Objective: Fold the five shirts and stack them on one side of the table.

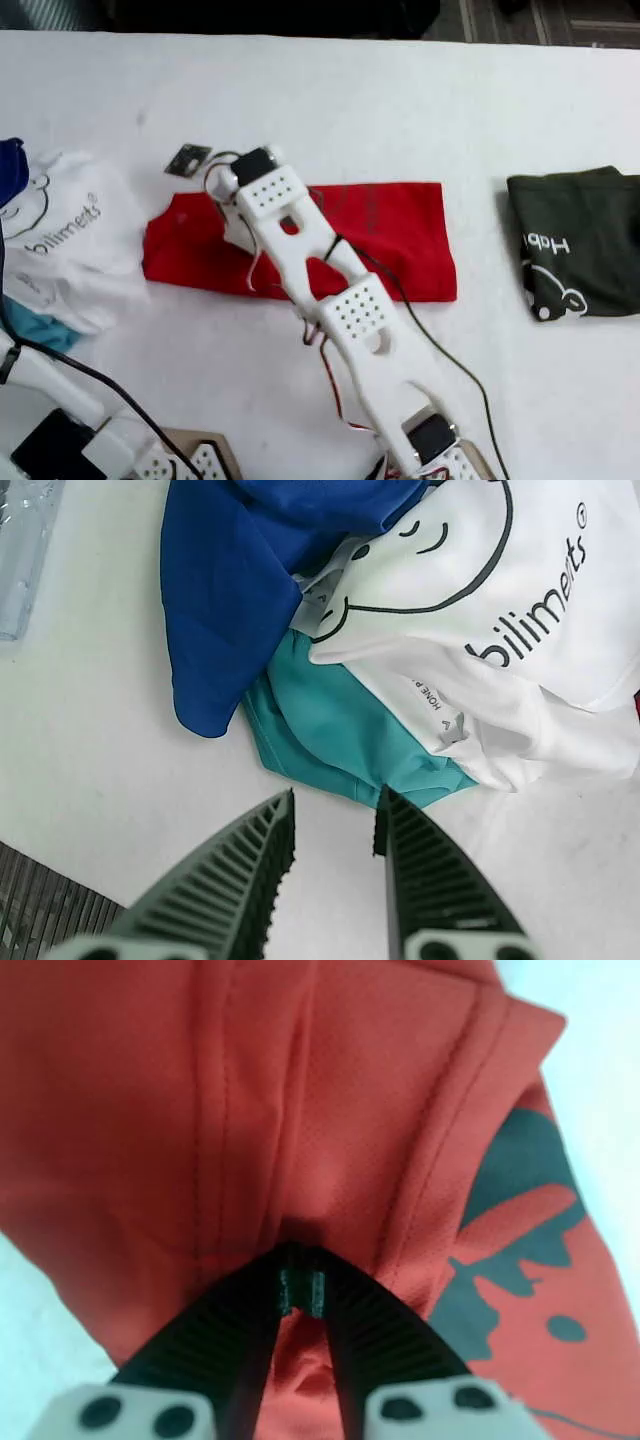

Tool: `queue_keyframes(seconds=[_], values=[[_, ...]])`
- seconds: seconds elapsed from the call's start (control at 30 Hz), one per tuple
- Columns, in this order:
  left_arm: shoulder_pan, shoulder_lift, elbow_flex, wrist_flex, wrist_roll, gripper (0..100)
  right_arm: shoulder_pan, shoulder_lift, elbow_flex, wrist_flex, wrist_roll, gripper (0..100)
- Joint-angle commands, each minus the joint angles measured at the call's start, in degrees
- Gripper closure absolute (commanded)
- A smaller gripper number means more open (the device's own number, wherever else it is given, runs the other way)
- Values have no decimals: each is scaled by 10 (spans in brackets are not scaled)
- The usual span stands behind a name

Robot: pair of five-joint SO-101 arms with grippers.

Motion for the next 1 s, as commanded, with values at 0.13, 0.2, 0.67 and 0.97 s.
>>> queue_keyframes(seconds=[0.13,0.2,0.67,0.97], values=[[0,-20,-7,-2,-1,849,14,-118,3,7,-4,979],[0,-20,-7,-2,-1,849,39,-159,39,7,-21,979],[4,-19,-7,-3,-1,849,247,-537,571,2,-46,974],[4,-19,-7,-1,-2,849,264,-503,687,-85,-44,977]])
